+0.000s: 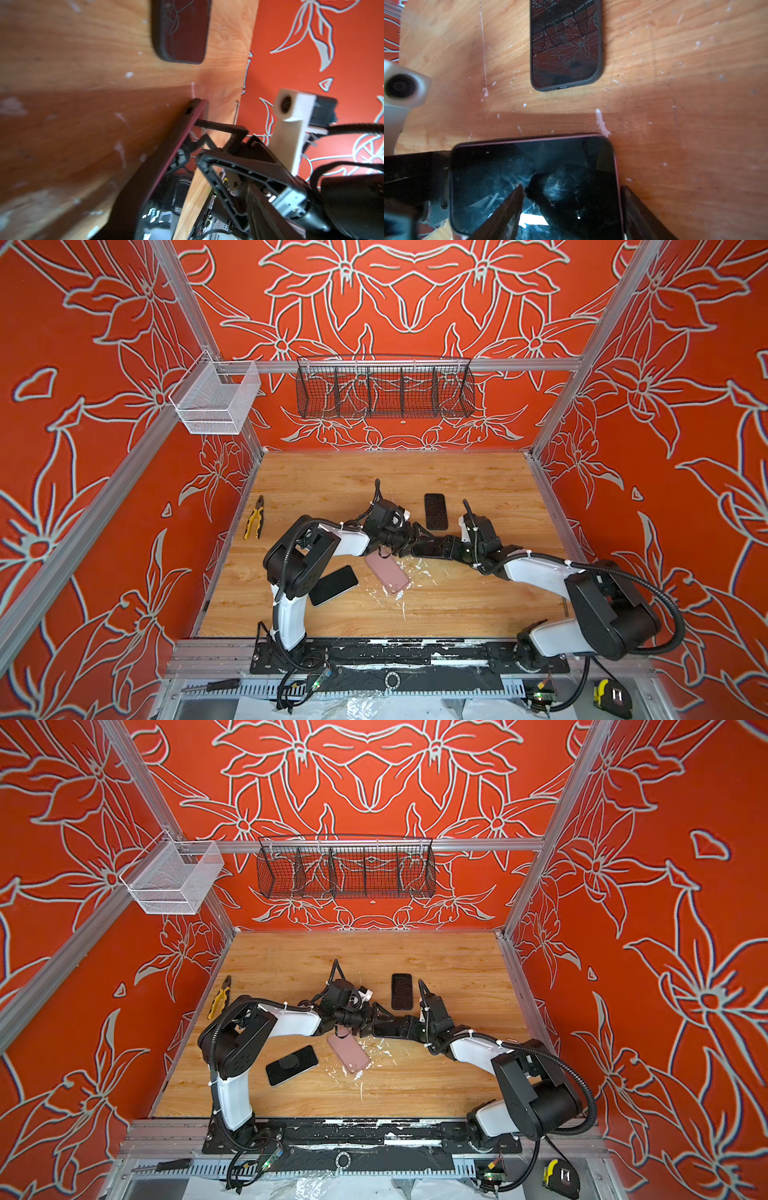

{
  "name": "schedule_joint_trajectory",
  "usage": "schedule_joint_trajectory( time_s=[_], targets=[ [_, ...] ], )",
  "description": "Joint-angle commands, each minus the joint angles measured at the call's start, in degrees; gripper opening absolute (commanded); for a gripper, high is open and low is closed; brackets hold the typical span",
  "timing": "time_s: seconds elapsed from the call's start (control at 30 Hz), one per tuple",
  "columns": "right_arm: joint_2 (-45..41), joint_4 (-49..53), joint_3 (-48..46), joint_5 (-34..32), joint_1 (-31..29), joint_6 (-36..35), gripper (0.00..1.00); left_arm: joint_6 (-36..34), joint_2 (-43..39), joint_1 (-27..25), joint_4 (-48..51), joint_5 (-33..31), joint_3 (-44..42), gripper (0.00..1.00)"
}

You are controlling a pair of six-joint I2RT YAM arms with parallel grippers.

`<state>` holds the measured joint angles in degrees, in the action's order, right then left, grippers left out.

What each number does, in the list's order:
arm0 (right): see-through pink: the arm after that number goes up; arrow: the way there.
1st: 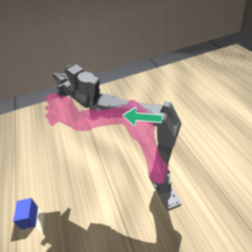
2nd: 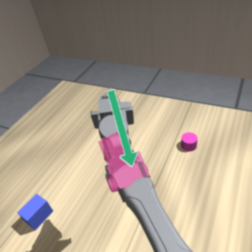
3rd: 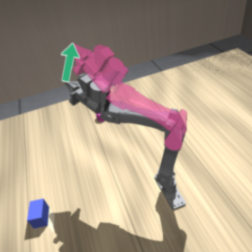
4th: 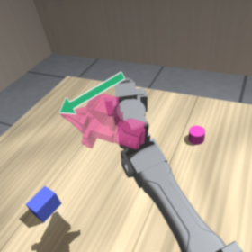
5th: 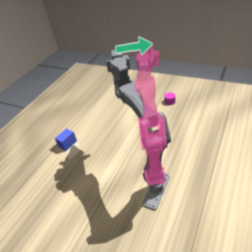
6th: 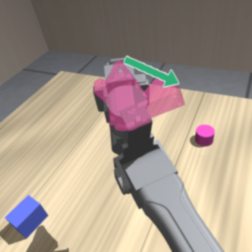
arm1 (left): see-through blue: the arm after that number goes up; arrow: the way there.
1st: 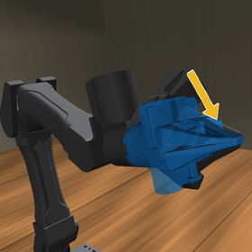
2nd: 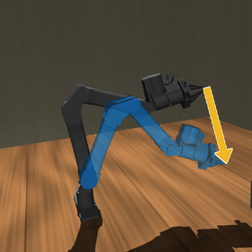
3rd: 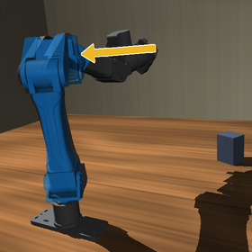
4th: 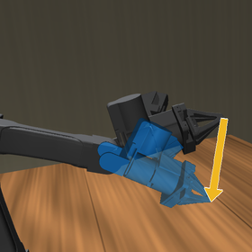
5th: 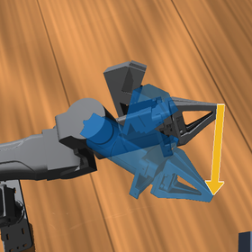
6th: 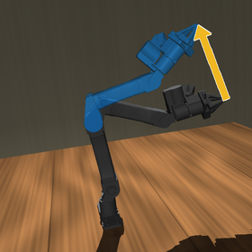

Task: Put the phone into the phone case

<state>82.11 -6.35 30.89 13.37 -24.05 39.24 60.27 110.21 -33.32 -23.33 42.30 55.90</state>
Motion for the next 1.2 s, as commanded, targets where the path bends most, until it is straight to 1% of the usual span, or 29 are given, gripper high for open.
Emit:
schedule_joint_trajectory(
  time_s=[0.0,0.13,0.33,0.43,0.57,0.63,0.7,0.77,0.93,1.17],
  targets=[
    [3.4,8.3,-3.0,3.2,-0.8,2.0,0.74,0.4,-2.4,-0.3,-3.9,1.8,-0.2,0.72],
    [3.6,8.2,-2.9,3.2,-0.8,1.9,0.74,0.3,-2.0,-0.3,-3.4,1.6,-0.2,0.7],
    [4.2,7.8,-2.7,3.4,-0.8,2.0,0.74,0.9,-1.5,-0.3,-4.3,1.8,-0.3,0.61],
    [4.3,7.4,-2.8,3.5,-0.8,2.2,0.74,1.1,-1.3,-0.3,-4.8,1.8,-0.4,0.55],
    [4.8,7.0,-2.8,3.8,-0.8,2.4,0.73,1.5,-1.0,-0.4,-5.6,1.8,-0.5,0.43],
    [4.9,6.6,-2.8,4.0,-0.8,2.5,0.72,1.6,-0.6,-0.4,-5.6,1.8,-0.4,0.38],
    [5.1,6.5,-2.7,4.1,-0.8,2.6,0.7,1.8,-0.4,-0.4,-5.7,1.8,-0.4,0.35],
    [5.2,6.4,-2.6,4.3,-0.8,2.6,0.68,1.8,-0.1,-0.4,-5.7,1.8,-0.2,0.3],
    [5.6,6.1,-2.6,4.8,-0.9,2.6,0.62,1.9,0.5,-0.4,-5.6,1.8,0.0,0.27],
    [5.8,5.7,-2.5,5.4,-1.1,2.7,0.59,1.9,1.2,-0.4,-5.1,1.6,0.7,0.26]
  ],
)
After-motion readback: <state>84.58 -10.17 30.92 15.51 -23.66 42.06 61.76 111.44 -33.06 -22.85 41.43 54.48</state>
